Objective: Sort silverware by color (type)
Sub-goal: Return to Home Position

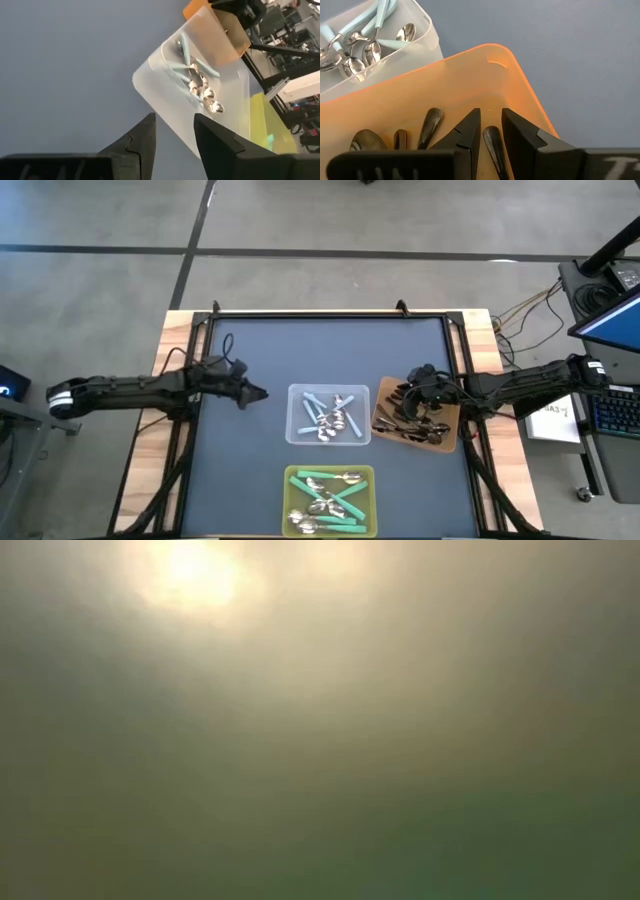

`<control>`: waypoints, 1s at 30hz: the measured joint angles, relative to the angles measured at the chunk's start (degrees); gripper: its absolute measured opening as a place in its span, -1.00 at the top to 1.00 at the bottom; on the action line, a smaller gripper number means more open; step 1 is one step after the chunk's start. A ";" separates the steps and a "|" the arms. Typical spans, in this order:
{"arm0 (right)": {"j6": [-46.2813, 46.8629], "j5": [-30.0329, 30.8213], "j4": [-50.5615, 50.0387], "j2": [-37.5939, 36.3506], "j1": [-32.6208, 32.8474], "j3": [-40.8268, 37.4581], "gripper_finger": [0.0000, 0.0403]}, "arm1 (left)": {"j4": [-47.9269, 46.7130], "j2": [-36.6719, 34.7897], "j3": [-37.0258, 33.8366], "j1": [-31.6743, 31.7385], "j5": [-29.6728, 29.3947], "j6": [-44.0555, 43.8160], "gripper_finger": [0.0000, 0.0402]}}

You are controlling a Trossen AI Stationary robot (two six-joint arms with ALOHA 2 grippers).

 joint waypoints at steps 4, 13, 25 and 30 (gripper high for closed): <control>0.01 0.00 0.00 0.00 0.00 0.00 0.65 | -5.39 -4.56 0.00 0.19 -0.19 0.35 0.43; 0.01 0.00 0.00 0.00 0.00 0.00 0.65 | -8.26 -9.58 0.09 0.19 -0.95 3.76 0.43; 0.01 0.00 -0.01 0.00 0.00 0.00 0.65 | -13.08 -13.19 1.20 0.19 -0.95 7.65 0.43; 0.01 0.00 0.00 0.00 0.00 0.00 0.65 | -13.50 -16.30 0.38 -0.06 -2.21 7.66 0.43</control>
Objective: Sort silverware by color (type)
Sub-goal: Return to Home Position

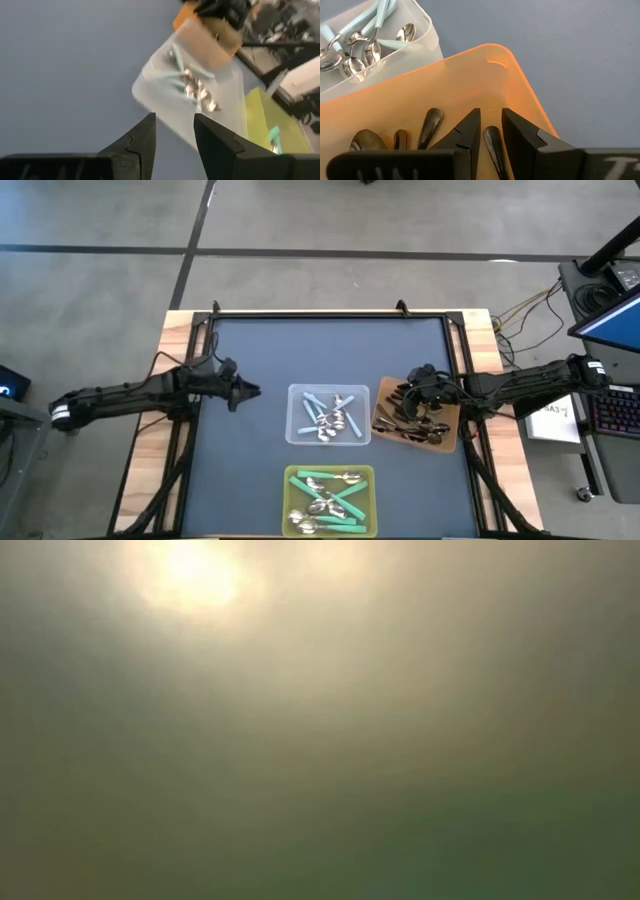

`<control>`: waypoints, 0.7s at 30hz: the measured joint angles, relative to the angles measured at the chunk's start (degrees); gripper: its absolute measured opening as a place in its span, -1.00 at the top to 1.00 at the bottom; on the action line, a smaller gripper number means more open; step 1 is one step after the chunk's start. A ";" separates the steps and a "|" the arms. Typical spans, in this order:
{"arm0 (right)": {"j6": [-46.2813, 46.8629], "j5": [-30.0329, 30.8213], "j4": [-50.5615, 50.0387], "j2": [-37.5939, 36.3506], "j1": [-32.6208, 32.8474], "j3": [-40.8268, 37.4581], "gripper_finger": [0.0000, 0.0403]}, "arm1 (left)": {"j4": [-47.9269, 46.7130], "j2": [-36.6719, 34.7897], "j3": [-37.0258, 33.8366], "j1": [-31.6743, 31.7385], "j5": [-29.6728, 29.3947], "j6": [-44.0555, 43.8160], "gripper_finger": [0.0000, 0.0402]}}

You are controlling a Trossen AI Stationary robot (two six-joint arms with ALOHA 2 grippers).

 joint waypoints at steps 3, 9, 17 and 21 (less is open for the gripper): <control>0.00 0.00 0.00 0.00 0.00 0.00 0.65 | 0.86 -5.13 -1.46 0.01 -3.06 0.00 0.43; 0.00 0.00 0.00 0.00 0.00 0.00 0.65 | 2.38 -18.88 -4.94 0.08 -9.08 -0.20 0.43; 0.00 0.02 0.08 0.02 0.00 0.00 0.65 | 5.25 -25.63 -6.05 0.15 -17.77 2.59 0.43; 0.00 0.02 0.25 0.32 0.00 -0.02 0.65 | 6.50 -25.80 -6.46 0.15 -18.13 4.70 0.43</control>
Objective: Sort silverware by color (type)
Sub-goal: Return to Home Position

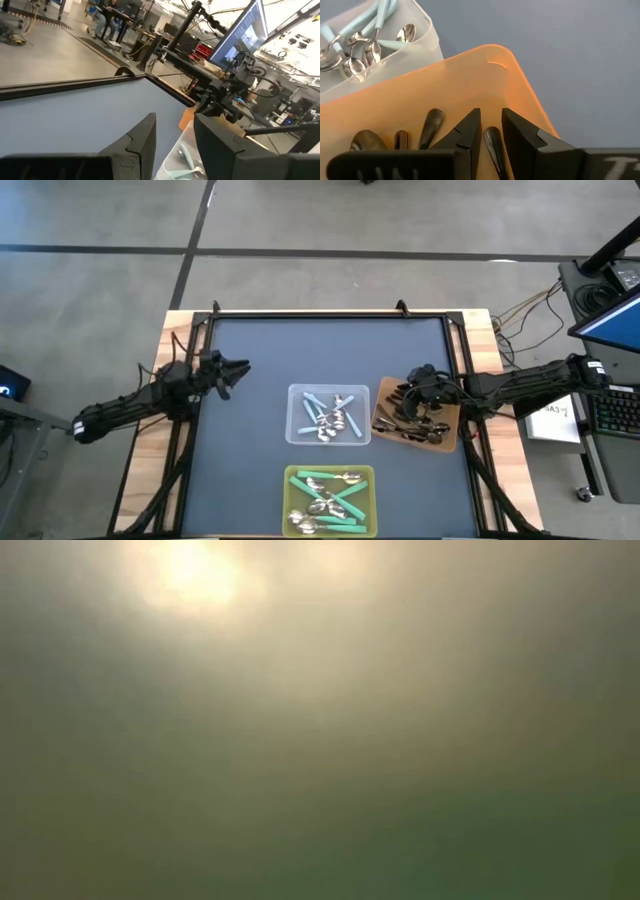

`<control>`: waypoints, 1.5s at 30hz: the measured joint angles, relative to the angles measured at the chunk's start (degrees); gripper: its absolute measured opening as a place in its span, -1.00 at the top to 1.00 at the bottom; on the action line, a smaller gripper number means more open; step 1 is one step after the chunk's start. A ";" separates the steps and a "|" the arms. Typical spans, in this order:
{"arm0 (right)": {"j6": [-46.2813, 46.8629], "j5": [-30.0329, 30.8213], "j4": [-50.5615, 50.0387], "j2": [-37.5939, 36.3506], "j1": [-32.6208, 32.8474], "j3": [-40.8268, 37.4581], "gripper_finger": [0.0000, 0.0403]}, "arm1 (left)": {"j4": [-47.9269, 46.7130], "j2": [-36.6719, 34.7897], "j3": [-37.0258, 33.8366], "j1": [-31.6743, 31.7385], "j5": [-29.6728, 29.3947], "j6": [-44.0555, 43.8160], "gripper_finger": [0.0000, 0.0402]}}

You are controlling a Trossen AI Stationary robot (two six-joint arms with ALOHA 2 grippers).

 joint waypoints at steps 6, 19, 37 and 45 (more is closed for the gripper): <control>0.00 -0.02 -0.05 0.07 0.00 0.00 0.65 | 0.22 0.00 -0.10 0.00 -0.02 1.17 0.43; 0.00 -0.02 -0.07 0.07 0.00 0.00 0.65 | 0.24 0.00 -0.10 0.00 -0.02 1.08 0.43; 0.00 -0.02 -0.07 0.05 0.00 0.00 0.65 | 0.24 0.02 -0.13 0.00 -0.04 1.06 0.43; 0.00 -0.02 -0.07 0.05 0.00 0.00 0.65 | 0.24 0.02 -0.13 0.00 -0.07 1.06 0.43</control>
